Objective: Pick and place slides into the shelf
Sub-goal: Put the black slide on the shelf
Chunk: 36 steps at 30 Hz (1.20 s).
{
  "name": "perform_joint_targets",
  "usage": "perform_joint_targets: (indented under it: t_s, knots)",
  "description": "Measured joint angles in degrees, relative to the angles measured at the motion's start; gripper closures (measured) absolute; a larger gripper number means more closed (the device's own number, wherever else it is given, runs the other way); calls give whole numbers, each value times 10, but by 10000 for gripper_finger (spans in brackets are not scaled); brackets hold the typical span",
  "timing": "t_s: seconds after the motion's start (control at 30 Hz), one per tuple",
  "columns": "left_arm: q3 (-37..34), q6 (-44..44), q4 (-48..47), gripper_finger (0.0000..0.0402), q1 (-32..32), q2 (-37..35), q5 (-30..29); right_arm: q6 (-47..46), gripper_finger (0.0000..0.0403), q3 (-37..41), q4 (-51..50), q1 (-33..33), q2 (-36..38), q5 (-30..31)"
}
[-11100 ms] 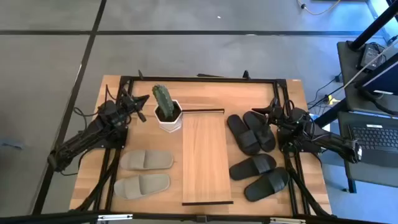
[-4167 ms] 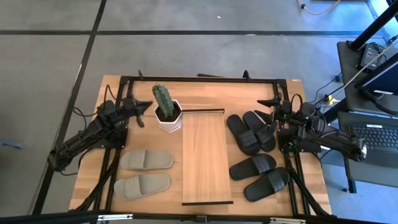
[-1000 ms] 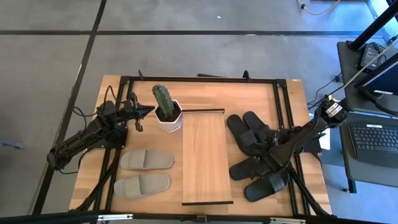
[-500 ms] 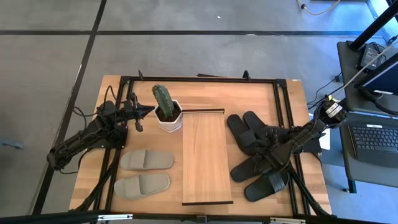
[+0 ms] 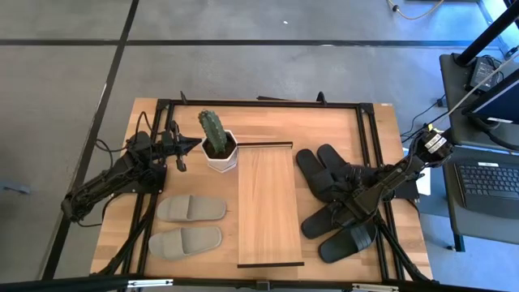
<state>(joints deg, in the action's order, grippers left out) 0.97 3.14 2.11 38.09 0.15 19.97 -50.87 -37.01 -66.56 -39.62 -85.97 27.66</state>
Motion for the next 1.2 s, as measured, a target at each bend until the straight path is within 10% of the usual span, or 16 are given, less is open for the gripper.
perform_joint_targets:
  t_s: [0.27, 0.73, 1.2]
  knots:
    - [0, 0, 0, 401, 0, 0, 0, -31, 392, -11, -4, 0, 0, -2]
    - [0, 0, 0, 401, 0, 0, 0, -149, 399, -196, -233, 0, -1, -24]
    - [0, 0, 0, 401, 0, 0, 0, -119, 401, -312, -234, 0, 6, 5]
